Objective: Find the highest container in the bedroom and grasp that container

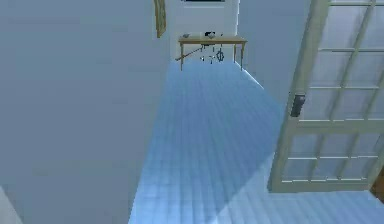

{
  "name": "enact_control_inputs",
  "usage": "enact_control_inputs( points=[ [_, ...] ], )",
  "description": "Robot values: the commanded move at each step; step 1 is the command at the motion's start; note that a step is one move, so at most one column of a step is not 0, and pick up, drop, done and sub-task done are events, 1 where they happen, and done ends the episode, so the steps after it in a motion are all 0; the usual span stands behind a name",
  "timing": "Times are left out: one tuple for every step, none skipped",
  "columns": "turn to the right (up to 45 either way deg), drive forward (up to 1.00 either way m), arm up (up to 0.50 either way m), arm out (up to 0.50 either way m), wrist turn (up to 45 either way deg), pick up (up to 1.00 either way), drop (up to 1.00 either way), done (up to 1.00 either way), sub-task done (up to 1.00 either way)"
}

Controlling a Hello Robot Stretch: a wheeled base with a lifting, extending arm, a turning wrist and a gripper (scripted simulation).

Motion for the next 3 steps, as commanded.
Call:
enact_control_inputs(
  points=[
    [0.0,1.0,0.0,0.0,0.0,0.0,0.0,0.0,0.0],
    [0.0,1.0,0.0,0.0,0.0,0.0,0.0,0.0,0.0],
    [0.0,1.0,0.0,0.0,0.0,0.0,0.0,0.0,0.0]
  ],
)
